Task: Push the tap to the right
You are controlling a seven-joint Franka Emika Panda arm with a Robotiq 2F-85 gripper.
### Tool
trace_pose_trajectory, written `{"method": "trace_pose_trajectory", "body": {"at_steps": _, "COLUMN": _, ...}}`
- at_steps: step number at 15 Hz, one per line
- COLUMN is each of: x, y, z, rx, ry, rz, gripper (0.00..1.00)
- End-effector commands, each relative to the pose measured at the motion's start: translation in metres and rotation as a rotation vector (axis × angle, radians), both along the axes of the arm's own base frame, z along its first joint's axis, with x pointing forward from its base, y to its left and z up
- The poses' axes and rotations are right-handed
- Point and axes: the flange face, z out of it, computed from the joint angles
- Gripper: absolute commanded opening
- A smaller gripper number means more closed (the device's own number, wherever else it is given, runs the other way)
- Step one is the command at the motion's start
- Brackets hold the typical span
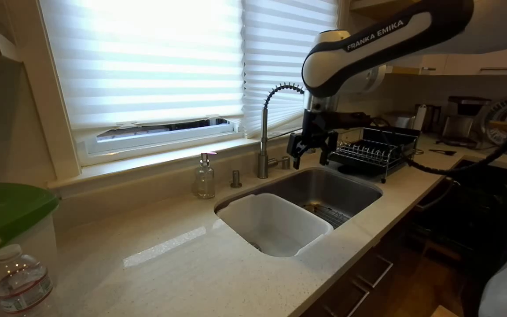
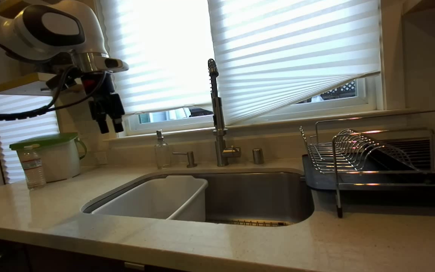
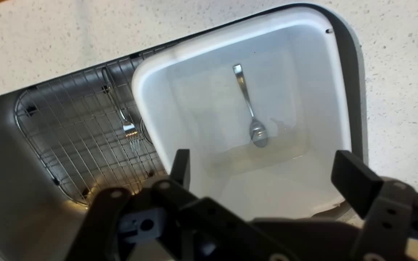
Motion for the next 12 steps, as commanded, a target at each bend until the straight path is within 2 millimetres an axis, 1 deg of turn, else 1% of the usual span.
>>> {"method": "trace_pose_trajectory", "body": {"at_steps": 1, "x": 0.02, "y": -0.052, "z": 0.012, "rx": 0.032, "ry": -0.007, "rz": 0.136, "gripper": 1.0}}
{"method": "trace_pose_trajectory", "body": {"at_steps": 3, "x": 0.027, "y": -0.089, "z": 0.021, "rx": 0.005, "ry": -0.011, "rz": 0.21, "gripper": 1.0}}
{"method": "trace_pose_trajectory", "body": {"at_steps": 6, "x": 0.042, "y": -0.132, "z": 0.031, "rx": 0.016, "ry": -0.075, "rz": 0.289, "gripper": 1.0}}
{"method": "trace_pose_trajectory", "body": {"at_steps": 8, "x": 0.054, "y": -0.153, "z": 0.036, "rx": 0.017, "ry": -0.122, "rz": 0.345, "gripper": 1.0}}
{"method": "trace_pose_trajectory", "body": {"at_steps": 12, "x": 0.082, "y": -0.182, "z": 0.047, "rx": 0.037, "ry": -0.23, "rz": 0.371, "gripper": 1.0}}
